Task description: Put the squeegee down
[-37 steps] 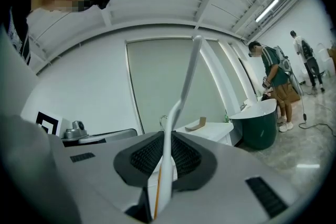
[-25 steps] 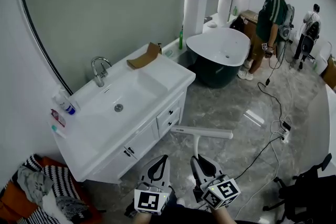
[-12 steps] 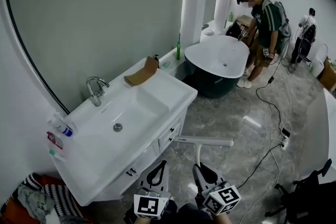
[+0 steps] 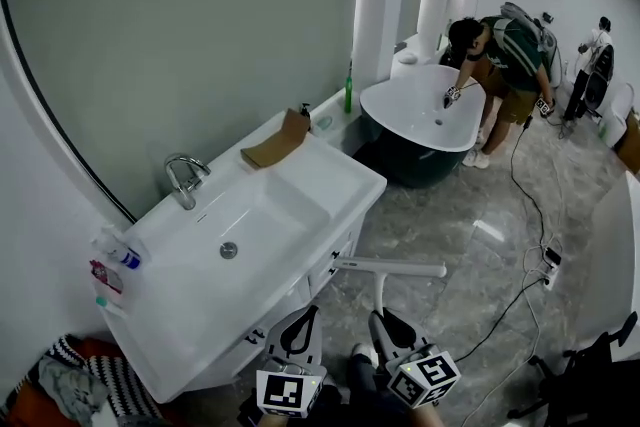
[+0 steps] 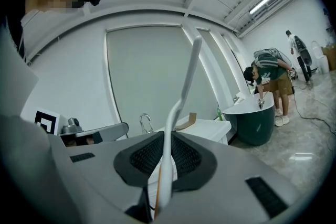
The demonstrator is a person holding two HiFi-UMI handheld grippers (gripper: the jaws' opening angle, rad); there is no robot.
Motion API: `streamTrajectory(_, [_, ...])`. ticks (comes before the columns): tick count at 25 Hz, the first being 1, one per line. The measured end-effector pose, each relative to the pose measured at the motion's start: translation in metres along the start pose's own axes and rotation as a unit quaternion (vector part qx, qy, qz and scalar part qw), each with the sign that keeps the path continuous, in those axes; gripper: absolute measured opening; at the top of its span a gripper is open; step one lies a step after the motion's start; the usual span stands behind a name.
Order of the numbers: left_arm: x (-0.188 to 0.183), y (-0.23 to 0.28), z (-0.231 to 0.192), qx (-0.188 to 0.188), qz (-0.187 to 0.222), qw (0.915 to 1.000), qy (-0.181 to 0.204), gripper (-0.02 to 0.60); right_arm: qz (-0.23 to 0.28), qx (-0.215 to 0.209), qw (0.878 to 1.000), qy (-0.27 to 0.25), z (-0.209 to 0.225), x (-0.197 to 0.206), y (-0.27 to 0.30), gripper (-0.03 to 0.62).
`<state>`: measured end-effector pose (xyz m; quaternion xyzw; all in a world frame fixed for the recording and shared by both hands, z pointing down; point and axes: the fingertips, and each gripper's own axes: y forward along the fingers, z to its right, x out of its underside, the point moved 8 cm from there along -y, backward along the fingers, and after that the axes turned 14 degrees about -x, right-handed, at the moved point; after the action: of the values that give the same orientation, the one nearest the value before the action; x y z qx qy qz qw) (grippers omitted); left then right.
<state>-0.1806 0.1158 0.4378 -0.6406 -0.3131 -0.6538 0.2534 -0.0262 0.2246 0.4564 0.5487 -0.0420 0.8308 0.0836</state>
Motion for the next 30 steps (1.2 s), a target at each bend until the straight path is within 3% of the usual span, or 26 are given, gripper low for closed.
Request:
streamTrajectory(10, [-0.003, 0.084, 0.02, -0.024, -0.009, 0.9997, -0.006, 0.005, -0.027, -0.036, 0.999, -0.008, 0.081, -0.03, 0.04, 0.054])
streamTrajectory(13, [-0.006, 0.111, 0.031, -0.032, -0.008, 0.9994, -0.006, 0.005, -0.01, -0.048, 0.999, 0.001, 0.107, -0.047, 0.049, 0.054])
streamTrajectory(19, [-0.01, 0.159, 0.056, -0.045, -0.001, 0.9989, -0.015, 0.005, -0.028, -0.048, 0.998, -0.01, 0.163, -0.065, 0.051, 0.054])
streamTrajectory(30, [-0.011, 0.195, 0.078, -0.064, -0.022, 0.9969, -0.04, 0.005, -0.049, -0.064, 0.997, 0.019, 0.213, -0.071, 0.056, 0.054])
